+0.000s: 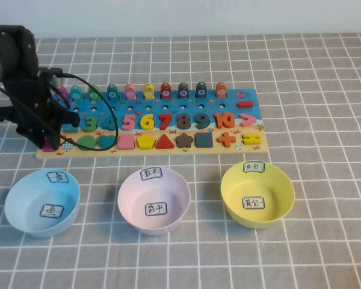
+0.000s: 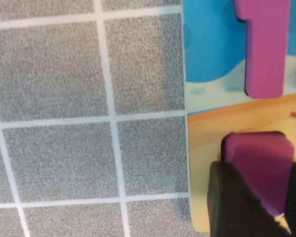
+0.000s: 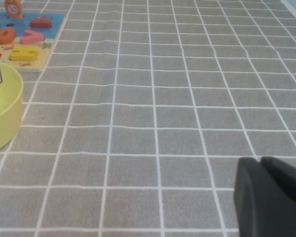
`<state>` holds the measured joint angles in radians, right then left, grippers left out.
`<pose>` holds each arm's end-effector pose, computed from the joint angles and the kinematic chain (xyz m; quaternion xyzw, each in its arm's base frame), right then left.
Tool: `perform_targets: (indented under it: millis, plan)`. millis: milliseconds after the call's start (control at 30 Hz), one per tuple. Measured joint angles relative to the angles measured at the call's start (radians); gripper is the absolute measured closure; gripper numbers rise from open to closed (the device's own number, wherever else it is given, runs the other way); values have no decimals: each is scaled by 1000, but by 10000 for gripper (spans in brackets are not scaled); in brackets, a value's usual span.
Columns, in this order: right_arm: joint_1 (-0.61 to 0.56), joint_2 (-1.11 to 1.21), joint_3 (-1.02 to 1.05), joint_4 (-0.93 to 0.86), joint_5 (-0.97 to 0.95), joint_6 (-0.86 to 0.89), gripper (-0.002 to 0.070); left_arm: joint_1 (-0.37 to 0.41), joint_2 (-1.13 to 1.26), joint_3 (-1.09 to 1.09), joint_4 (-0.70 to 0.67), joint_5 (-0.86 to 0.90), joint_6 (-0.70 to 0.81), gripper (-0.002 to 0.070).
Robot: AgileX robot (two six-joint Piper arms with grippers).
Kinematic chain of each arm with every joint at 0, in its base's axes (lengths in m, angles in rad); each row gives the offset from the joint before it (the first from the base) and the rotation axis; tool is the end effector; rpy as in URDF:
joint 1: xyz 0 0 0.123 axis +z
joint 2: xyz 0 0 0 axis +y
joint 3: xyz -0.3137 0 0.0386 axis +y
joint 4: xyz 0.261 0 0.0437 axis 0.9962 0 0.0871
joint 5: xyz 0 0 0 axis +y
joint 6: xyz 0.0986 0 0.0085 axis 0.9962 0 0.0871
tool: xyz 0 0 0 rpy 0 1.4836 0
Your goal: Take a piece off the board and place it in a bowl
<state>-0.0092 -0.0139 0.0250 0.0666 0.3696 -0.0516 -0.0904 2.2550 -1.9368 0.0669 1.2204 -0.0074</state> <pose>0.0420 0.0020 0.1694 0.0007 0.8027 0.0100 0.5964 0.5000 -0.0391 0.2035 0.0510 0.9964 0.0291 0.0611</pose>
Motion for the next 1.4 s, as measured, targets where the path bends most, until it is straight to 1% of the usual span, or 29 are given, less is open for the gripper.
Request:
perform_targets:
  millis: [467,900,1033,1100,1200,1400]
  plan:
    - [0,0,0,0,0,0,695,0,-6,-2,0,2,0,489]
    - [0,0,0,0,0,0,695,0,-61,-2,-10,2,0,489]
    - [0,0,0,0,0,0,695,-3,-113,-2,-12,3,0,489]
    - [0,0,0,0,0,0,695,-11,-151,-2,-12,4,0,489]
    - [0,0,0,0,0,0,695,-45,-220,6,-12,4,0,489]
    - [0,0,0,0,0,0,695,-155,-424,137,-13,11,0,489]
